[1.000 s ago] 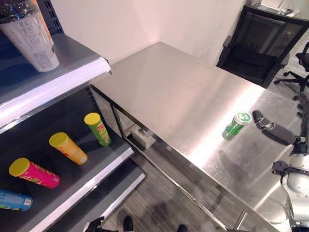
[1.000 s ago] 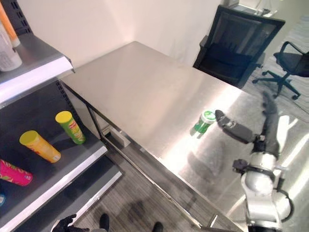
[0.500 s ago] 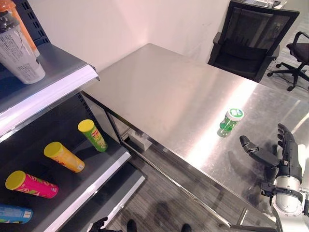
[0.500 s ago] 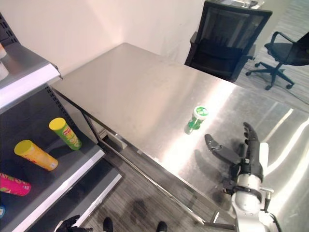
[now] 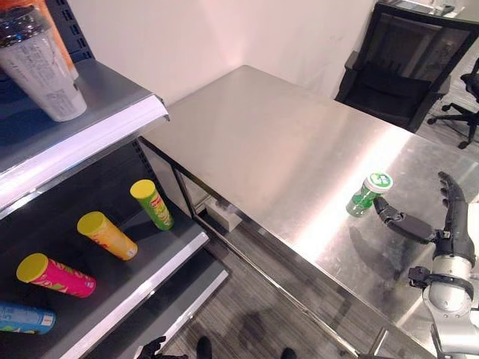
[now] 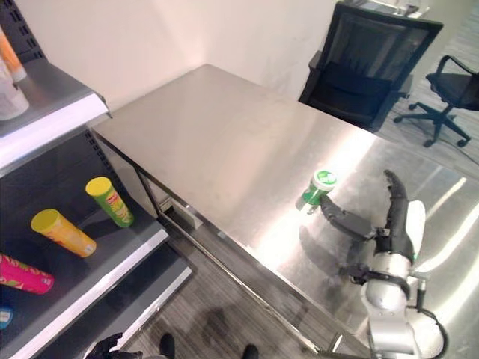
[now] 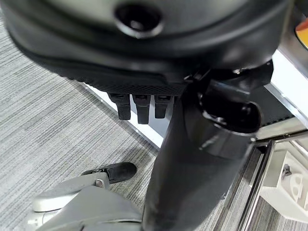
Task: Put the goods on the table back onto the shelves and tidy them up.
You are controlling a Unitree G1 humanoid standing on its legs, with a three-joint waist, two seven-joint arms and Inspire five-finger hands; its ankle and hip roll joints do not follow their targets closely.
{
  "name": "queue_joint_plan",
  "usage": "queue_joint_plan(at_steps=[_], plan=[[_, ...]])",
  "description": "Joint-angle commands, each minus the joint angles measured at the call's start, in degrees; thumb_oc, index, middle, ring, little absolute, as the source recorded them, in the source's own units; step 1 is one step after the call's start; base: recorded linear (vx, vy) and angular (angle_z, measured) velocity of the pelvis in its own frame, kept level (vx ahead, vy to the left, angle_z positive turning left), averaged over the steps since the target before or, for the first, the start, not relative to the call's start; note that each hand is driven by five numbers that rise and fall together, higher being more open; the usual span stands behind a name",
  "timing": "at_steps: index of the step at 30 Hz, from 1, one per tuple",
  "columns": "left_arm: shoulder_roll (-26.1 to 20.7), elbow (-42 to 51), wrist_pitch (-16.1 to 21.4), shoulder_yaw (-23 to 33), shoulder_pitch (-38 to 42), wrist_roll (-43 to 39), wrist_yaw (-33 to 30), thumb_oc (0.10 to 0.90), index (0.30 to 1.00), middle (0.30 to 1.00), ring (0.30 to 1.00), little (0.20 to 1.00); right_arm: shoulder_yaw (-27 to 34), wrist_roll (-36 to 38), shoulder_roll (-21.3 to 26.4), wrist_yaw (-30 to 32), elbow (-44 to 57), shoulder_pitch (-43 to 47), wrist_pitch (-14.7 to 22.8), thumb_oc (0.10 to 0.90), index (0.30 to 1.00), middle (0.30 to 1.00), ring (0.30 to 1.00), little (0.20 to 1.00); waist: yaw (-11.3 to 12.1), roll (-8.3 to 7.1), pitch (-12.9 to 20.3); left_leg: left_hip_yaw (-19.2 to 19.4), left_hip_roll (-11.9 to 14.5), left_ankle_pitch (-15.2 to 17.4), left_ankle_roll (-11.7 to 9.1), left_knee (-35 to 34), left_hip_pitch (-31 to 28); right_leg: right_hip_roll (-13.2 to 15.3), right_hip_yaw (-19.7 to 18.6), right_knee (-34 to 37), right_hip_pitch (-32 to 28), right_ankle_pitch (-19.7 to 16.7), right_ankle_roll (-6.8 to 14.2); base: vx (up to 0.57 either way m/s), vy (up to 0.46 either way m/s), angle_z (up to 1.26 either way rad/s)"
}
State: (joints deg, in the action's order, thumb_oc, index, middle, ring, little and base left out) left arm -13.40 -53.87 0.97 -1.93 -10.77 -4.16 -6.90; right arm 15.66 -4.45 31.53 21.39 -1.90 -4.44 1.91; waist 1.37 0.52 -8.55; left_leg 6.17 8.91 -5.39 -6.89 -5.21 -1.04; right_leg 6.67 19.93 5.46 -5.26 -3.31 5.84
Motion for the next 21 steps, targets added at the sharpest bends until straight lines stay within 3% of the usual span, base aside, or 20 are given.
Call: queue_joint_plan(at_steps=[1,21], plan=[[-3.15,-2.3,1.24,-1.43,1.97,1.77,-0.42,0.8,0.9,0.9,0.9,0.9,3.65,-1.73,6.04,3.61,1.05,6.5,2.99,0.8,0.9,0.9,0.9,0.9,2.14,-1.22,0.35,1.81,2.54,2.91,-2.12,0.21,-0.96,4.12,1.4,-0.46,-0.56,2.15,4.73,0.03,-0.006,0.11],[-3.65,-1.69,1.36,-2.16,1.74,1.42,-0.5,0.8,0.9,0.9,0.9,0.9,1.13,-2.65,9.04,2.99,-4.05,8.19,1.93,0.8,0.9,0.9,0.9,0.9,3.3,-1.57,-0.13,0.74,2.24,2.85,-1.99,0.21,-0.57,4.29,2.33,-0.46,-0.96,2.52,4.73,0.01,-0.001,0.02]])
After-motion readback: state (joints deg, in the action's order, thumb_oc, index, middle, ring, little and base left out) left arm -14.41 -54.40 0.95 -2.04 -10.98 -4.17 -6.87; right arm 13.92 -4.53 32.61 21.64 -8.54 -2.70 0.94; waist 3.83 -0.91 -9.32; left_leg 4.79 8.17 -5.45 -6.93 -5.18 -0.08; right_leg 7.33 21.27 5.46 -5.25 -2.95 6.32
